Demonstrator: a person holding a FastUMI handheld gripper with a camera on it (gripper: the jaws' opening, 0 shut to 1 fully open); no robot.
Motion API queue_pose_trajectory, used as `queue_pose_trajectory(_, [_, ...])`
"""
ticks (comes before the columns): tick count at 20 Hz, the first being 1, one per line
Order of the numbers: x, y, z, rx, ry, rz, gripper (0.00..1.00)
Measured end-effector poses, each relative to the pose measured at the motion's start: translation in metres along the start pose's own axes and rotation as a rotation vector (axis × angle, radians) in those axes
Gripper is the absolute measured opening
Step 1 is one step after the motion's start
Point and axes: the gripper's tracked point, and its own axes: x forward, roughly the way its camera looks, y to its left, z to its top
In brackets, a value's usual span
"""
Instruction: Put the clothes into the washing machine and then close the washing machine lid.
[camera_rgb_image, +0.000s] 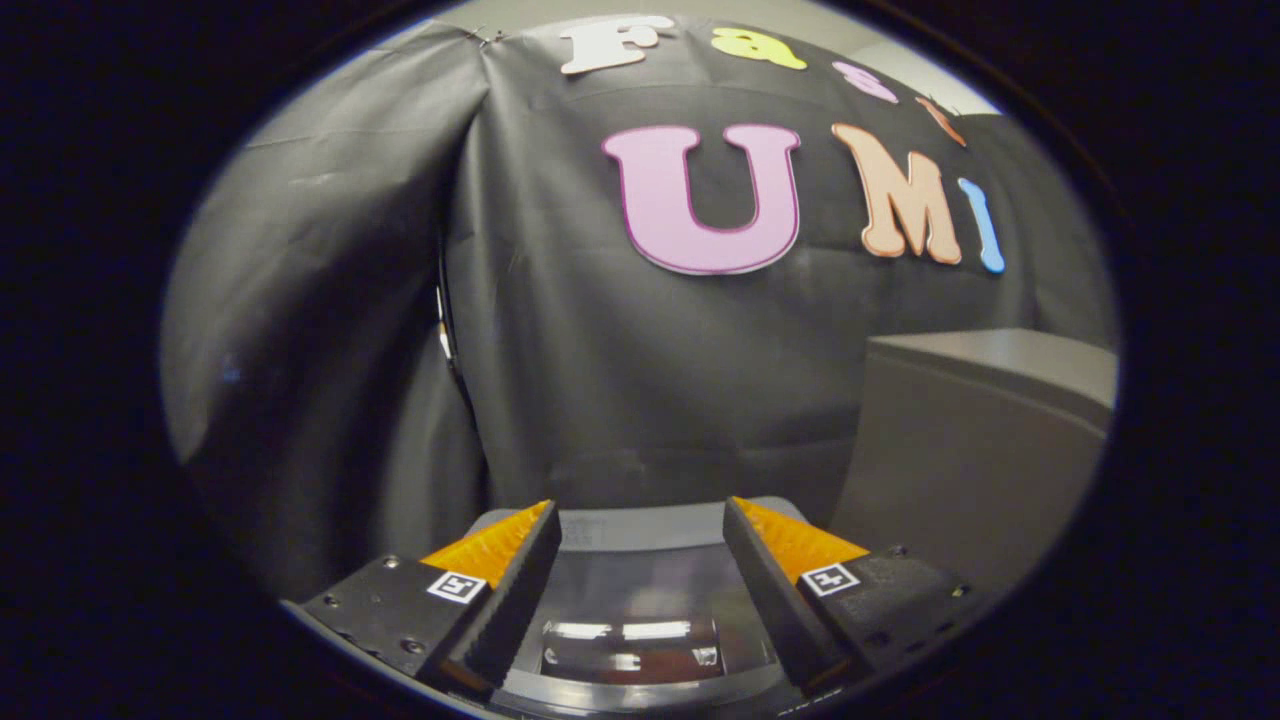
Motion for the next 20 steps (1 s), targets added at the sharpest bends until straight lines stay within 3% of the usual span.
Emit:
queue_pose_trajectory(10, [-0.028, 0.0, -0.046, -0.233, -0.005, 0.004, 0.98])
queue_pose_trajectory(20, [-0.104, 0.01, -0.023, -0.085, -0.046, 0.052, 0.97])
